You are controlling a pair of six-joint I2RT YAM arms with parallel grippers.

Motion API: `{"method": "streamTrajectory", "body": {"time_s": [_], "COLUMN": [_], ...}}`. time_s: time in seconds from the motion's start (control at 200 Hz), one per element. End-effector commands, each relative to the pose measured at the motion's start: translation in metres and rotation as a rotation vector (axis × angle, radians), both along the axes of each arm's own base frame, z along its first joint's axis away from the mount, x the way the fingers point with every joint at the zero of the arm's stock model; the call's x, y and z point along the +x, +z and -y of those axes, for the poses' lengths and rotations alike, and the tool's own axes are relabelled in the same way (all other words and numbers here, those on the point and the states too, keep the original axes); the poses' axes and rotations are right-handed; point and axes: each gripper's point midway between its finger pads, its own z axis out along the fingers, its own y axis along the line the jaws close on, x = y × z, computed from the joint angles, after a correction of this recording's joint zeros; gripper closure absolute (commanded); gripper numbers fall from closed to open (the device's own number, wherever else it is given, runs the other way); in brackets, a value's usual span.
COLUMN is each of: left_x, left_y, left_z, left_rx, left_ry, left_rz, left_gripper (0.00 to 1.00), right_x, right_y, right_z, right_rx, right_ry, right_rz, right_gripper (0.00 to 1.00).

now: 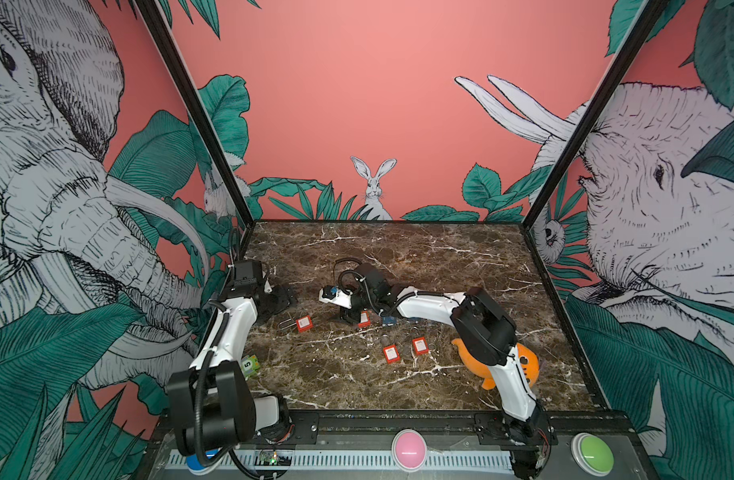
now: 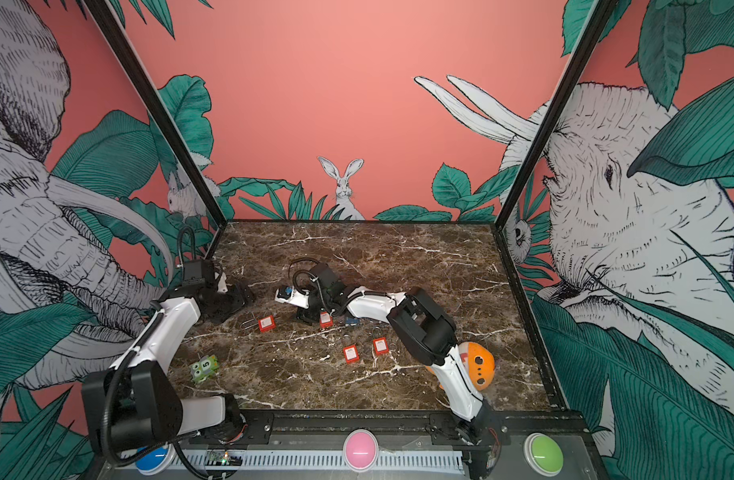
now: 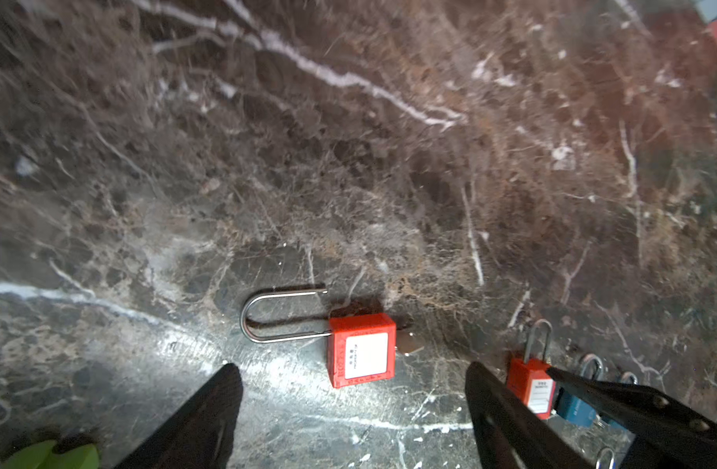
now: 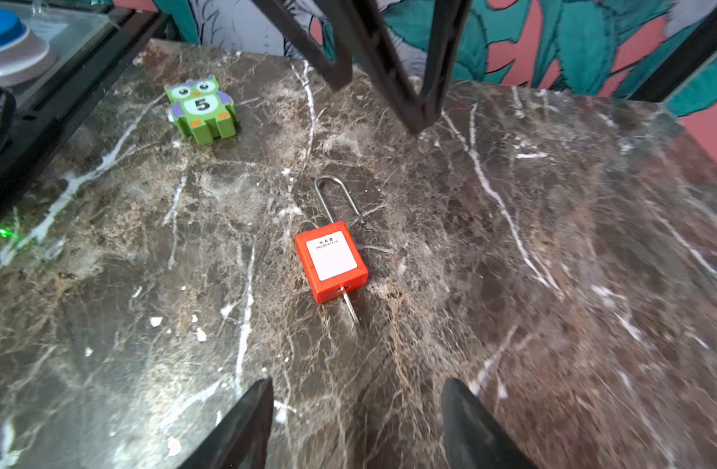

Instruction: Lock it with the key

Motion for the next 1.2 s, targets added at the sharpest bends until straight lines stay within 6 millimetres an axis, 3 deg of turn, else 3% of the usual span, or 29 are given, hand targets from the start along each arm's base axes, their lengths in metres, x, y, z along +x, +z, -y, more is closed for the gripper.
{"method": "streamTrajectory", "body": {"time_s": [0.0,0.265,0.505,0.845,1.056,1.196], "left_x": [0.005,0.025,0.030,0.006,-0.010,-0.016], "left_y": [-0.009,-0.034,-0.056,-0.067,-0.063,-0.057], "left_z": [0.011,0.022,0.043,0.077,0.106,0.109], "left_rx": [-0.077,-0.158,-0.259,-0.313,-0.345,-0.365], "left_ry": [-0.020,-0.079,-0.130,-0.228,-0.270,-0.255], "left_rz": [-0.043,-0.092,-0.139,-0.216,-0.214,-0.194], "left_gripper": [0.15,0.33,0.51,0.64,0.67,0.69], "right_x": [-0.009,-0.014,-0.031,-0.036,-0.040,-0.043], "right_y": [-0.001,-0.012,-0.011,-0.022,-0.021,-0.021], "right_z": [-0.013,-0.036,-0.033,-0.005,-0.002,-0.001], "right_rx": [0.003,-0.089,-0.027,-0.021,0.014,0.026], "right_ry": [0.075,0.082,0.058,-0.027,-0.021,-0.016], "right_rz": [-0.002,-0.007,-0.071,-0.051,-0.036,-0.034], "right_gripper": [0.34,0.34,0.35,0.35,0.35,0.36]}}
